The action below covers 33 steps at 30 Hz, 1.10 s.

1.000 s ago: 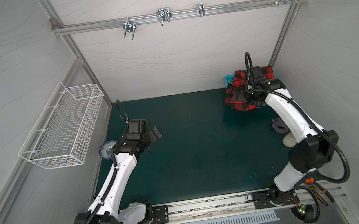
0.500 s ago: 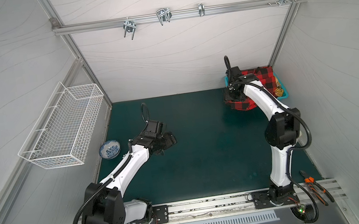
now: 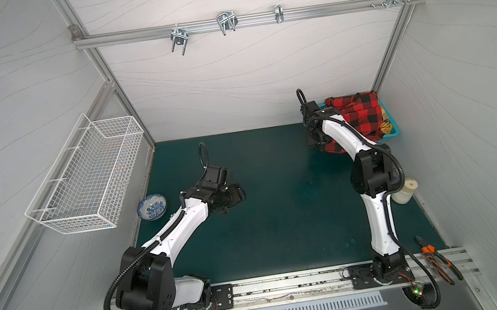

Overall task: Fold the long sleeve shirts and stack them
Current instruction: 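Reach the right gripper into the teal basket and grasp the red plaid shirt, then pull the red plaid shirt out with the right gripper and lay it on the table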

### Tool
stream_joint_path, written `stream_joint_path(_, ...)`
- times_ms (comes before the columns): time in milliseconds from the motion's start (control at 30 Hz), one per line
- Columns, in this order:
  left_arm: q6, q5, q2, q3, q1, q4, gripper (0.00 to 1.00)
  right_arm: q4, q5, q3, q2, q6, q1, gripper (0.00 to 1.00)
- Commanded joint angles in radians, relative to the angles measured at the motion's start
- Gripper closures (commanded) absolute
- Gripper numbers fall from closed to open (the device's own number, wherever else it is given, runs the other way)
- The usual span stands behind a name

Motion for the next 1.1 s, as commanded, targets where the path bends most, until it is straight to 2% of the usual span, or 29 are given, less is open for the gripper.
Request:
stream_joint_path(0,-0.006,0.02,0.014,0.05,-0.001,0.006,0.22,-0.04,0.038,0.025,0.031,0.004,0.002,0.6)
stream_joint_path(267,-0.009,0.013,-0.02,0.088,-0.001,-0.033,0.23,-0.05,0.029,0.06,-0.023,0.012,-0.018,1.0)
stream_joint_path(367,-0.013,0.017,-0.022,0.105,-0.002,-0.044,0.24,-0.062,0.01,0.08,-0.073,0.013,-0.036,1.0)
stream_joint_path(567,-0.035,-0.018,-0.026,0.162,-0.002,-0.088,0.26,-0.039,-0.116,0.118,-0.258,-0.036,-0.01,1.0)
stream_joint_path(733,-0.069,-0.07,-0.055,0.237,0.001,-0.181,0.28,-0.066,-0.32,0.222,-0.413,0.032,0.034,1.0)
stream_joint_path(833,-0.085,-0.095,-0.115,0.246,0.011,-0.202,0.28,-0.062,-0.376,0.247,-0.5,0.043,0.103,1.0)
stream_joint_path(967,-0.101,-0.104,-0.191,0.23,0.048,-0.234,0.26,-0.034,-0.611,0.212,-0.594,0.096,0.167,1.0)
stream_joint_path(1067,-0.12,-0.089,-0.23,0.194,0.089,-0.254,0.27,0.069,-0.757,0.067,-0.667,0.159,0.224,1.0)
